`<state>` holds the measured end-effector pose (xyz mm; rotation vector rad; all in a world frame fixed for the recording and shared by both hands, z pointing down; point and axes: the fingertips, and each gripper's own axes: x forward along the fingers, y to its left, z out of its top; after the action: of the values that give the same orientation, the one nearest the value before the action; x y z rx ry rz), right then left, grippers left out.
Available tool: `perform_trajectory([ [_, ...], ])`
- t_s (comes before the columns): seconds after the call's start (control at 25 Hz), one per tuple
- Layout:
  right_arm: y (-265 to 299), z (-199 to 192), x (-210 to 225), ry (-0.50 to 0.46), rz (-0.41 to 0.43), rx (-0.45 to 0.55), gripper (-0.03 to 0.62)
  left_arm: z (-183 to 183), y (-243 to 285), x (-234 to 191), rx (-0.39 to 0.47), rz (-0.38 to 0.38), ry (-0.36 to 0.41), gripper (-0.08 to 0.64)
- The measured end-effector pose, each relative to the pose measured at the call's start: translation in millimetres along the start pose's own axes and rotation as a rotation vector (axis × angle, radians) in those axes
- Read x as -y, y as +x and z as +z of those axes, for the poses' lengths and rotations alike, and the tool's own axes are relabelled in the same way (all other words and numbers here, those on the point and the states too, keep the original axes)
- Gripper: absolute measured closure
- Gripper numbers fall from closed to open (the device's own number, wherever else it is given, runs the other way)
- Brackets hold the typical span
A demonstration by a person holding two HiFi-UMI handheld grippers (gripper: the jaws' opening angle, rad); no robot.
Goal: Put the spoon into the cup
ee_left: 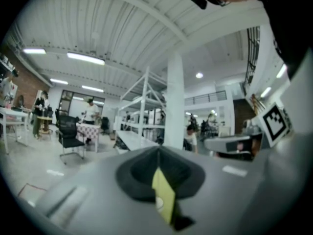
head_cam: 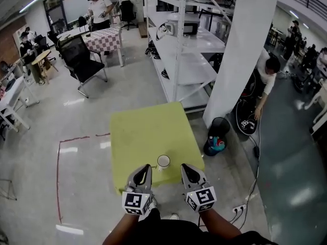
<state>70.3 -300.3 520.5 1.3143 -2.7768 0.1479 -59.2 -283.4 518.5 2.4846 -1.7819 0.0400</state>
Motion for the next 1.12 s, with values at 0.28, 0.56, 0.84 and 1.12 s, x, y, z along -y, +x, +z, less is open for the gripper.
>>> perform_trajectory([
  [0.28,40,-16,6,0.005,-0.011,-0.054,0.586,-17,32,-26,-0.046,-0.024,-0.013,0.552],
  [0.56,59,-55,15,0.033,-0.046,-0.150,0.586,-56,61,-31,-0.124,-0.075,-0.050,0.552],
  [0.84,66,-87,32,0.057,-0.086,-0.229,0.586,-88,100,-18,-0.172,-0.152,-0.038,0.552],
  [1.12,69,-113,41,0.073,-0.111,-0.288,0.586,-125,119,-29,-0.245,-0.147,-0.086,0.552],
])
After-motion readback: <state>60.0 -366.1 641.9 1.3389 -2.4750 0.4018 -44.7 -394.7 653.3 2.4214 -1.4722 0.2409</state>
